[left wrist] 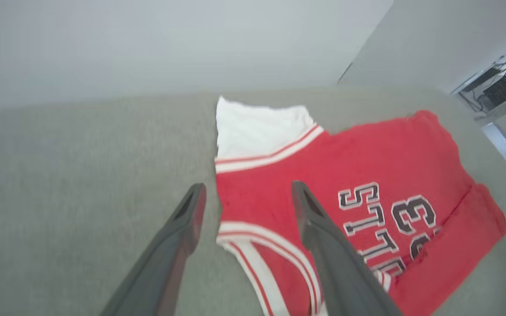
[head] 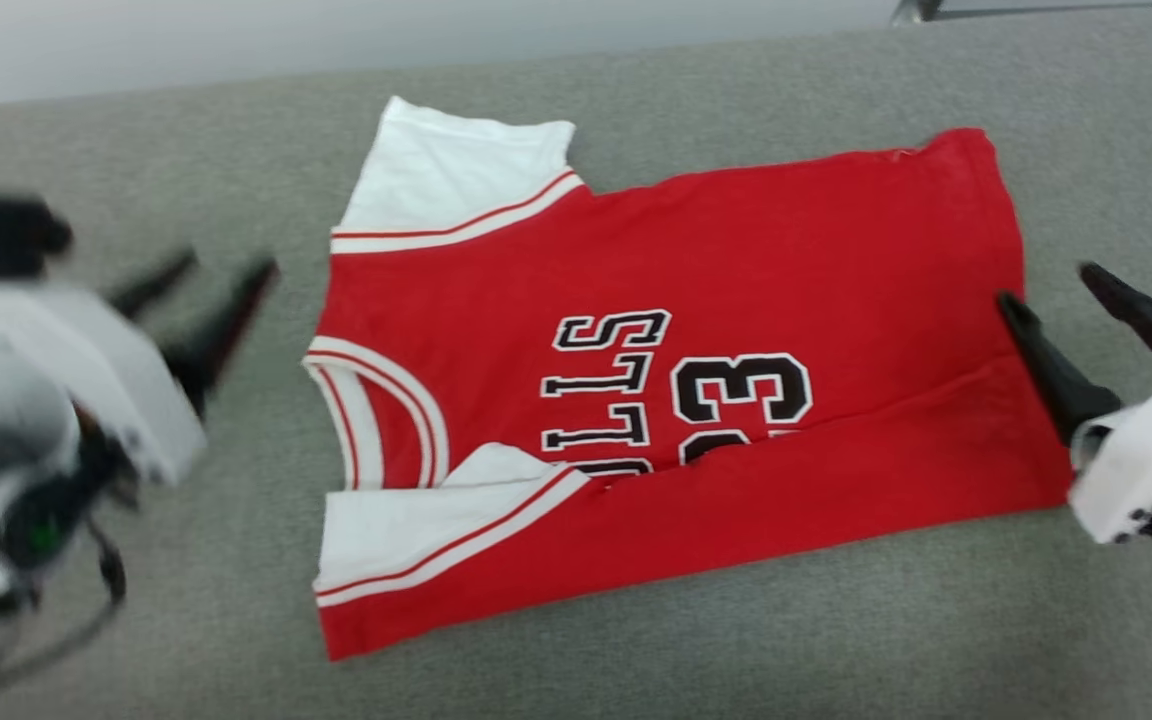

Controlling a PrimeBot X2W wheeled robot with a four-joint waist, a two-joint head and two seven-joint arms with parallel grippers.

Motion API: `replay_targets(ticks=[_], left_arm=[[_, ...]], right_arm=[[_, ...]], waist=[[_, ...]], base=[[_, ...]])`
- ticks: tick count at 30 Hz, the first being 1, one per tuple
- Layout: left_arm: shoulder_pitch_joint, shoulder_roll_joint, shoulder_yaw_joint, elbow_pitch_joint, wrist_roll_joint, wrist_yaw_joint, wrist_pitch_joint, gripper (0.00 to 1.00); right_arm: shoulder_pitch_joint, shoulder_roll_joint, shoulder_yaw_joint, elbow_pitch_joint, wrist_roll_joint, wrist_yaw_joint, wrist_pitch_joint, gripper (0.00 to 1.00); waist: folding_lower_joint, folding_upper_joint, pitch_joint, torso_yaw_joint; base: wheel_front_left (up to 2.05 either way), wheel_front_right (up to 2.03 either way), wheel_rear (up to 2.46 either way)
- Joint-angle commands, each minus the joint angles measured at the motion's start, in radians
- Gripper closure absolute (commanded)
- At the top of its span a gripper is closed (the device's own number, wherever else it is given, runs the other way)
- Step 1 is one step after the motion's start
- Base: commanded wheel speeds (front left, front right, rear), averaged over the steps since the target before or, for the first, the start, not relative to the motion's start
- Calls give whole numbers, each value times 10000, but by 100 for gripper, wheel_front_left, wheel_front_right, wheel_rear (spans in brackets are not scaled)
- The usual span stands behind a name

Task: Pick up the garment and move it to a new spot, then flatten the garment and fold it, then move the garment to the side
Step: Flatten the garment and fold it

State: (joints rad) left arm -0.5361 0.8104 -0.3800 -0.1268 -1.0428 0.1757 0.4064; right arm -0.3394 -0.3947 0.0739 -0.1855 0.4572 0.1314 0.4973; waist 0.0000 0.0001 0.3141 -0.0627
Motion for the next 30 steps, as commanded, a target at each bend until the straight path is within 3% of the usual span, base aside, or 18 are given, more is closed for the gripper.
replay_targets(ticks=[1, 7, 12, 16, 22, 30], left_arm=[[-345, -111, -8, 287, 123, -55, -69, 0], [-2960, -655, -604, 2968, 1138, -956, -163, 0], [-4885, -1000, -1157, 5309, 1552, -1837, 468, 0], [-6190, -1312, -1469, 7057, 1727, -2276, 1030, 0], [-7246, -1421, -1986, 9216, 1726, -2740, 2389, 0], [-7929, -1413, -2281, 10475, 1552, -2989, 3340, 0]], right_arm=[[-94, 156, 43, -46, -148, -16, -168, 0], [-313, 1041, 626, -261, -452, -16, -893, 0], [-586, 1364, 965, -325, -587, -16, -1094, 0], [-798, 1554, 1177, -362, -652, -16, -1261, 0], [-1020, 1680, 1534, -172, -653, -16, -1429, 0], [-1112, 1576, 1708, -123, -551, -16, -1447, 0]], waist=[[0, -1, 194, -306], [0, -1, 720, -1183], [0, -1, 1283, -1832], [0, -1, 1764, -2276], [0, -1, 2156, -2775], [0, -1, 2319, -2985]], base=[[0, 0, 0], [0, 0, 0], [0, 0, 0], [0, 0, 0], [0, 0, 0], [0, 0, 0]])
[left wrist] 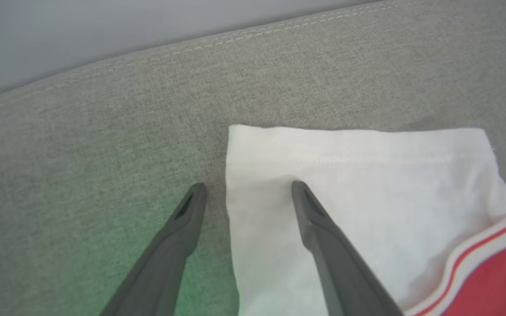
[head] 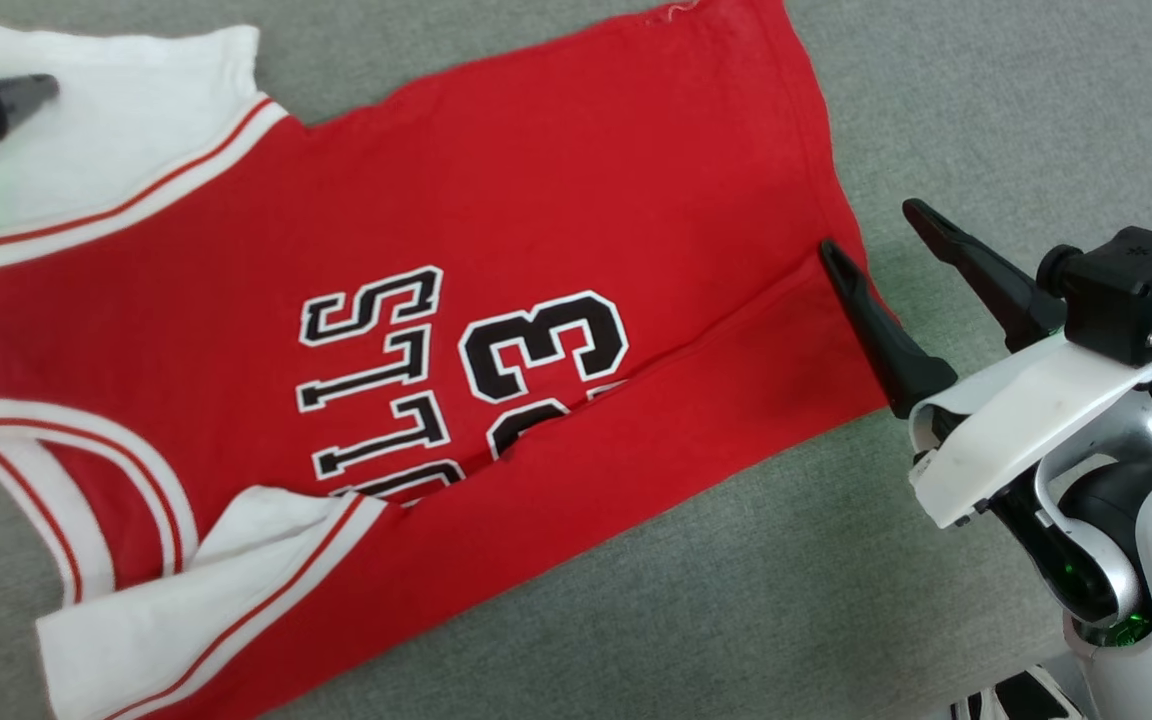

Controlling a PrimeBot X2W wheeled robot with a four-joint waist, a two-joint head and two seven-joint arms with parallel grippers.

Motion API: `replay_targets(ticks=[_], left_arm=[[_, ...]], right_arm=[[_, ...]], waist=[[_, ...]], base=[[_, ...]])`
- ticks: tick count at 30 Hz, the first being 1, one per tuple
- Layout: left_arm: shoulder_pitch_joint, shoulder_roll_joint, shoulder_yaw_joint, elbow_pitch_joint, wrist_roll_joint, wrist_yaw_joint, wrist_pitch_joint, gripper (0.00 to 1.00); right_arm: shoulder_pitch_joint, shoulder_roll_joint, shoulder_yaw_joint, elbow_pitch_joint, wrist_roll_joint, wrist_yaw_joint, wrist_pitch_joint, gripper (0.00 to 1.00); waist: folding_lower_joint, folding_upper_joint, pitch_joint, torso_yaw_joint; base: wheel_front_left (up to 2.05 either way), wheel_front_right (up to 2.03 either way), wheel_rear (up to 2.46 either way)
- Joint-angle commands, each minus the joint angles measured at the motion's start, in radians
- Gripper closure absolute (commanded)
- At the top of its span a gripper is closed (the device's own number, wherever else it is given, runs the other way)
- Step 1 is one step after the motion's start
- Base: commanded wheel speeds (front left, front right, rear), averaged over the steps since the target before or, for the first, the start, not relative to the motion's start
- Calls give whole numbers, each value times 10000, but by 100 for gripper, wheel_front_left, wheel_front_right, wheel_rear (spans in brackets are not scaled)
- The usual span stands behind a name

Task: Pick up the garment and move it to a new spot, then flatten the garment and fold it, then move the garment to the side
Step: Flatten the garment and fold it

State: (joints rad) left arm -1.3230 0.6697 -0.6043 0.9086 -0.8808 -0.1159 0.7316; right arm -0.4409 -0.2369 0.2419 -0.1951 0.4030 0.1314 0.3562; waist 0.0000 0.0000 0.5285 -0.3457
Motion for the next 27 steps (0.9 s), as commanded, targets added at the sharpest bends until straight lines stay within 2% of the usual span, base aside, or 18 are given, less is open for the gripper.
replay_targets(ticks=[1, 4, 5, 7, 13, 17, 21, 27], left_arm=[[-82, -28, -70, 206, -91, -87, 89, 0], [-68, -184, -191, 404, -241, -125, 287, 0], [-87, -244, -203, 437, -314, -135, 327, 18], [-129, -361, -210, 452, -483, -160, 388, 100], [-303, -388, -378, 108, -692, -155, 110, 100], [-495, -352, -602, -249, -905, -156, 48, 100], [-719, -531, -840, -558, -1091, -158, -87, 100], [-1066, -775, -1297, -967, -1422, -151, -134, 100]], right_arm=[[-119, 8, 30, -28, -5, -16, -37, 0], [-167, 37, 26, -9, -7, -16, -27, 0], [-187, 46, 23, 7, 25, -16, -2, 0], [-292, 53, -51, 31, 95, -16, 42, 0], [-1300, -248, 57, 333, 314, -16, 475, 0], [-2861, -890, 786, 1267, 770, -16, 1856, 0], [-4717, -1455, 1326, 2748, 1215, -16, 3246, 0], [-7024, -1539, 1481, 5531, 1429, -16, 4605, 0]], waist=[[0, 0, 204, -161], [0, 0, 282, -127], [0, 0, 299, -105], [0, 0, 326, -45], [0, 0, 371, 127], [0, 0, 480, 364], [0, 0, 646, 717], [0, 0, 976, 1327]], base=[[0, 0, 0], [0, 0, 0], [0, 0, 0], [0, 0, 0], [0, 0, 0], [0, 0, 0], [0, 0, 0], [0, 0, 0]])
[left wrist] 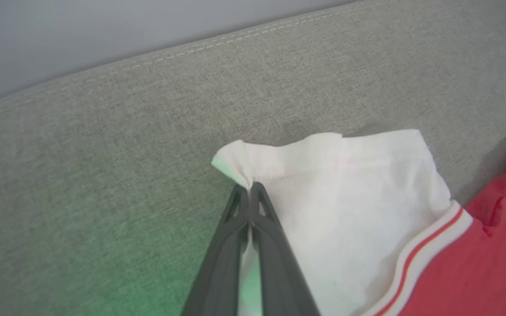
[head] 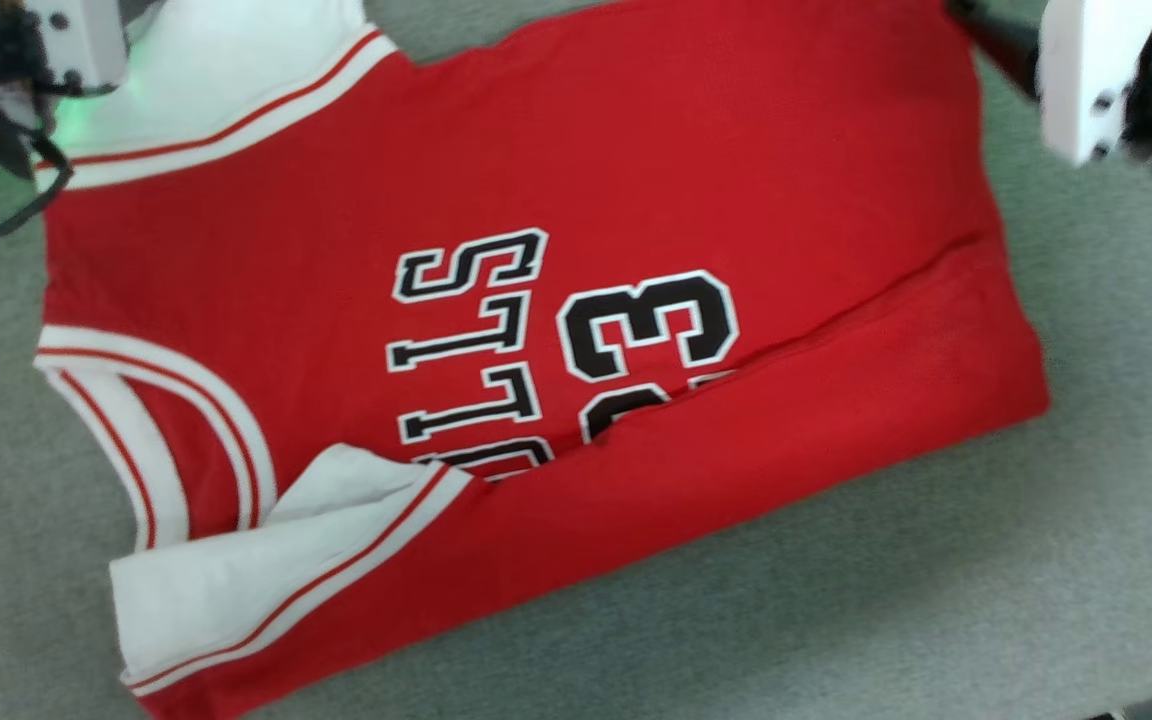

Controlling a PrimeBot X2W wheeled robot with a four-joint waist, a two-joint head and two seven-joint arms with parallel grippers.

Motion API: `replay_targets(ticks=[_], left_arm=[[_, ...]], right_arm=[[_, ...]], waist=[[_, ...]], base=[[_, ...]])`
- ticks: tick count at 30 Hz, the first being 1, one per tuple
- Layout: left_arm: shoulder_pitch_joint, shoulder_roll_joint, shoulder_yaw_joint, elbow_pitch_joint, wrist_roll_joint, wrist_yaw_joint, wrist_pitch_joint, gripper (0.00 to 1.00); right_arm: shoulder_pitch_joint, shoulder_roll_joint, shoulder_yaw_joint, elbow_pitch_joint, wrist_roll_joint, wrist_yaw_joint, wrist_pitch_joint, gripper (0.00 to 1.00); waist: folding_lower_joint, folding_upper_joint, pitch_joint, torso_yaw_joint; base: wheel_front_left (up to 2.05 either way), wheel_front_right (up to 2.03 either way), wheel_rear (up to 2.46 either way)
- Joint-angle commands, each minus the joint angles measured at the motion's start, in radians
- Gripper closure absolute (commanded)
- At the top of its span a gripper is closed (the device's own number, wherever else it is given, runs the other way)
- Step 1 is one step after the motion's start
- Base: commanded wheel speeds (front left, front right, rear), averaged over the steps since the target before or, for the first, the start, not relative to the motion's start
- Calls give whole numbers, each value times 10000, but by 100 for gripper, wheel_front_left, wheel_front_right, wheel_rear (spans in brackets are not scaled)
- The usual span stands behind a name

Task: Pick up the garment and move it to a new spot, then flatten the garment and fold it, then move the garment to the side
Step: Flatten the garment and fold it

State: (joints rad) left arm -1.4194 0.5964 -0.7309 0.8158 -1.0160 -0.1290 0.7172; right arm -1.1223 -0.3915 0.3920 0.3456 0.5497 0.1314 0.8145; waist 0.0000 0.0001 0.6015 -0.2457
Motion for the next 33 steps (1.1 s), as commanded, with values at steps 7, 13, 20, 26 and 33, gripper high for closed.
replay_targets(ticks=[7, 13, 20, 26, 33], left_arm=[[-486, -181, -553, -348, -478, -22, -15, 100], [-552, -157, -967, -395, -825, -5, -101, 100], [-473, -251, -1201, -482, -1478, -7, -427, 100], [-39, -413, -1284, -1039, -2233, -9, -1364, 100], [1198, 44, -1556, -2789, -3143, -9, -2613, 100]], right_arm=[[-1776, 334, 48, 2671, -229, -16, 404, 0], [-2258, 656, 278, 4161, -218, -15, 463, 0], [-2254, 561, 861, 4687, -52, -16, -168, 100], [-1967, 297, 1247, 4743, 186, -16, -1354, 100], [-902, -462, 1767, 4110, 1077, -16, -2325, 100]], waist=[[0, -1, 592, 852], [0, -1, 658, 1019], [0, -1, 436, 1142], [0, -1, -399, 1503], [0, -1, -1823, 1987]], base=[[0, 0, 0], [0, 0, 0], [0, 0, 0], [0, 0, 0], [0, 0, 0]])
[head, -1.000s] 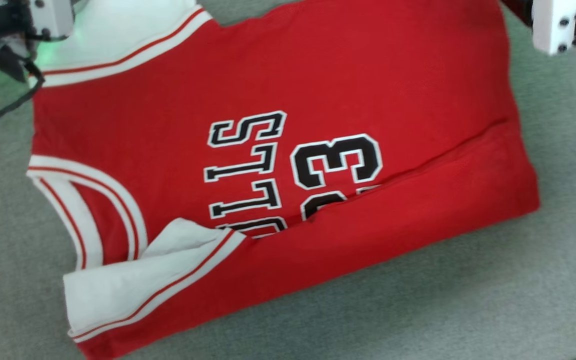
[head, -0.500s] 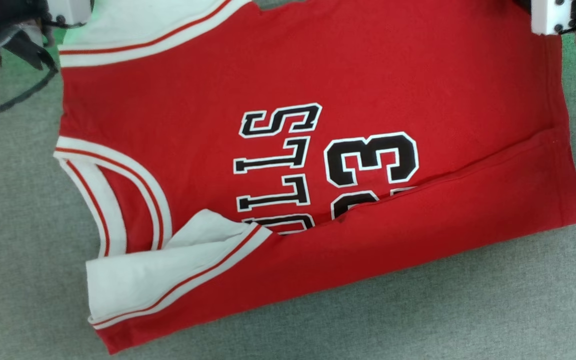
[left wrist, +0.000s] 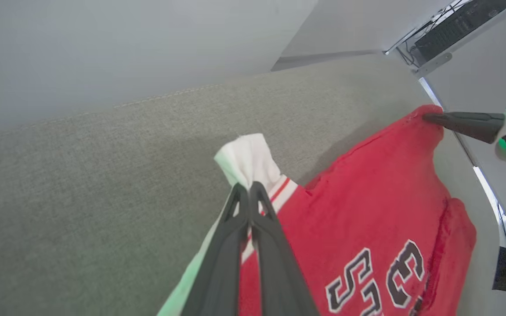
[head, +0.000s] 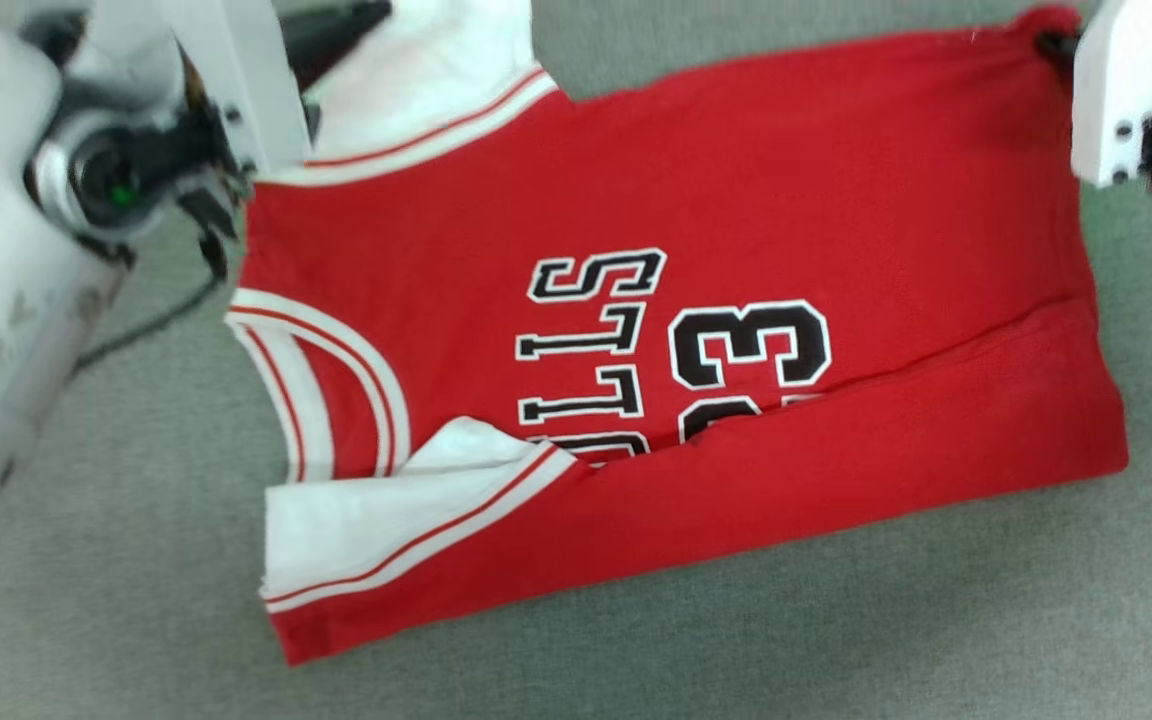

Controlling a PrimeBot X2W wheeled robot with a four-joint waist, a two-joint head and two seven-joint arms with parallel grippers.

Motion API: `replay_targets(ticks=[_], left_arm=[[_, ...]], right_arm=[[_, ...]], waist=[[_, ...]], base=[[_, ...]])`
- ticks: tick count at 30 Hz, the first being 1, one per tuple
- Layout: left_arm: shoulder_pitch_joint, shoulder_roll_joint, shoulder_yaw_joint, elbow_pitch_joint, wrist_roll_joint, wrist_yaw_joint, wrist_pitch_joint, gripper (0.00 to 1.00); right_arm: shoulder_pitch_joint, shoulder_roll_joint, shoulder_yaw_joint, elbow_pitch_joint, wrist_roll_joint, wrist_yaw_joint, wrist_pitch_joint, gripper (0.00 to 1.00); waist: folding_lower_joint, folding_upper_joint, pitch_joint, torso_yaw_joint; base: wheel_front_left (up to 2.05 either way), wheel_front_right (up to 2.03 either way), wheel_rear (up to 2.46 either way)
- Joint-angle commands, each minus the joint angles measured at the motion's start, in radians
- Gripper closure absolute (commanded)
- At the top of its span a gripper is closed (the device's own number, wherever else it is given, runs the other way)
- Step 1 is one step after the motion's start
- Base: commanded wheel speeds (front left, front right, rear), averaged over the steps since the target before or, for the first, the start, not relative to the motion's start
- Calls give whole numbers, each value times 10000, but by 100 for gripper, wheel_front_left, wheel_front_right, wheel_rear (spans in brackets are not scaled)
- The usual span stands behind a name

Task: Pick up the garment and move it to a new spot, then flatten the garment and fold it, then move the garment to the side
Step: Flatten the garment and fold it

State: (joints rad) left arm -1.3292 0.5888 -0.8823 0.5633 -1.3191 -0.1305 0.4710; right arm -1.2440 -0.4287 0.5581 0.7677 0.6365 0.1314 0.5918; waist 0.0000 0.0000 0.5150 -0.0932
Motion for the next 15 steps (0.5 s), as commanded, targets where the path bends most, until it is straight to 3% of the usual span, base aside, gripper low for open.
replay_targets(ticks=[1, 8, 15], left_arm=[[563, 277, -76, -640, -274, 6, -294, 100], [2670, 1690, -383, -3571, -882, 6, -1452, 100], [5276, 3226, -338, -5709, -1251, 70, -3184, 100]], right_arm=[[535, -229, 211, -292, 334, -16, -163, 100], [2402, -1459, 629, -1844, 1229, -16, -482, 100], [4766, -2588, 24, -3713, 1809, -16, -418, 100]], waist=[[0, 0, -1140, 500], [0, 0, -2118, 819], [0, 0, -2632, 1008]], base=[[0, 0, 0], [0, 0, 0], [0, 0, 0]])
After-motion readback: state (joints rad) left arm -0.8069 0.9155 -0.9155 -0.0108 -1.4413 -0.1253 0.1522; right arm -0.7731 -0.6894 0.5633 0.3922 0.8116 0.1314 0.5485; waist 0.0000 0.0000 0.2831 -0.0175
